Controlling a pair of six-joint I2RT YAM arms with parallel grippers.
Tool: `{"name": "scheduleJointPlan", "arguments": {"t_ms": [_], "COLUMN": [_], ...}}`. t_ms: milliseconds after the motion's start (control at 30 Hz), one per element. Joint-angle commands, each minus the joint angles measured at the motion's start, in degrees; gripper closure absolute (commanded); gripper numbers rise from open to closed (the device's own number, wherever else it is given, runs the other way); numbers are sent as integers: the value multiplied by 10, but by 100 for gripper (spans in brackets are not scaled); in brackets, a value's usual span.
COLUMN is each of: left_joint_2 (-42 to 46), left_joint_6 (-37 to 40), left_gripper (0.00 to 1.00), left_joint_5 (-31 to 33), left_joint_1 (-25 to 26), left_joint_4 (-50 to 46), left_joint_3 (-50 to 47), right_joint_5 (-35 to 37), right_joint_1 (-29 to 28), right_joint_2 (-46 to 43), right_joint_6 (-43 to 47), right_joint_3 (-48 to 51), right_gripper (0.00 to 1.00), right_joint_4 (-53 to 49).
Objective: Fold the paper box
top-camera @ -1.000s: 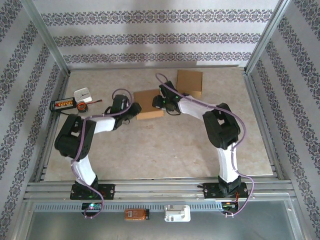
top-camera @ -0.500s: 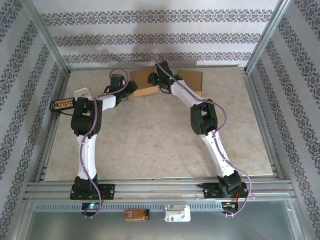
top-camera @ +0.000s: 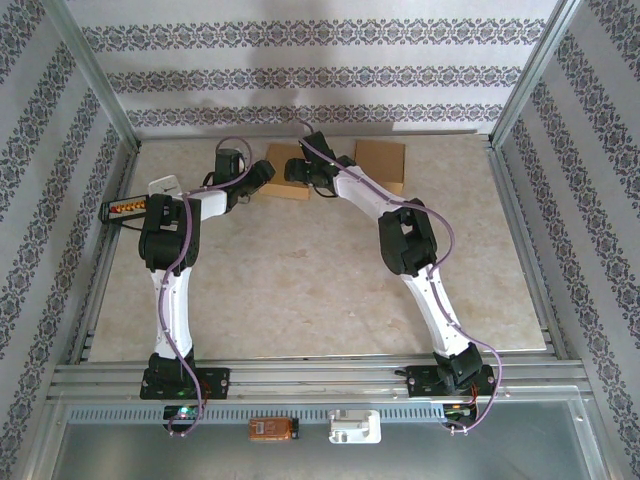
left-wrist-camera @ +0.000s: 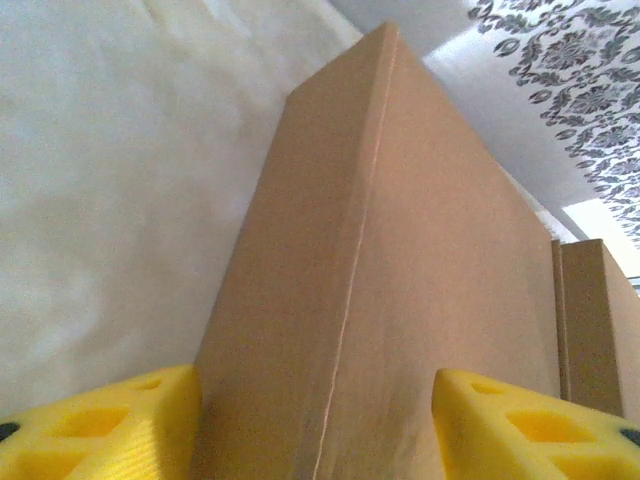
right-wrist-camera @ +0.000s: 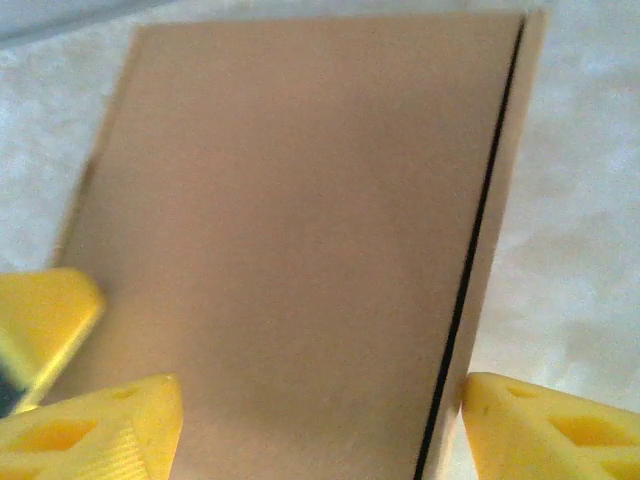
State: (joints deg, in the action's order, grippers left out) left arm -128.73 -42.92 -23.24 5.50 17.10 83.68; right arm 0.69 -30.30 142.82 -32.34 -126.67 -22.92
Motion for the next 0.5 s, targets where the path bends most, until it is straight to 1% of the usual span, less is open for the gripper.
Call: {"name": "scheduleJointPlan", "arguments": {"t_ms": [0,100,200,267,367,467], "left_joint_2": [53,101,177,246,351,460], "left_joint_6": [20,35,40,36,31,59], "left_gripper": [28,22,19,17,14,11], "left_joint_5": [-11,9,31,40,50,79], "left_joint_1": [-8,-8,-9,-9,-5,13], "left_joint_4": [-1,-8,-5,23,56,61], "left_joint_3": [-17,-44,-100,-159,-245,-323], "right_joint_5": [28,37,34,41,56,85], "right_joint_1": [1,2,2,-1,-7,-16], "right_joint_2": [-73,-119,-183,-248,-356,-459], "right_joint_6": [42,73,106,130,175,224], "right_joint_3": [8,25,60,118,230,334], "right_gripper": [22,19,17,15,14,8], "right_joint_4": [11,16,16,35,90,127]}}
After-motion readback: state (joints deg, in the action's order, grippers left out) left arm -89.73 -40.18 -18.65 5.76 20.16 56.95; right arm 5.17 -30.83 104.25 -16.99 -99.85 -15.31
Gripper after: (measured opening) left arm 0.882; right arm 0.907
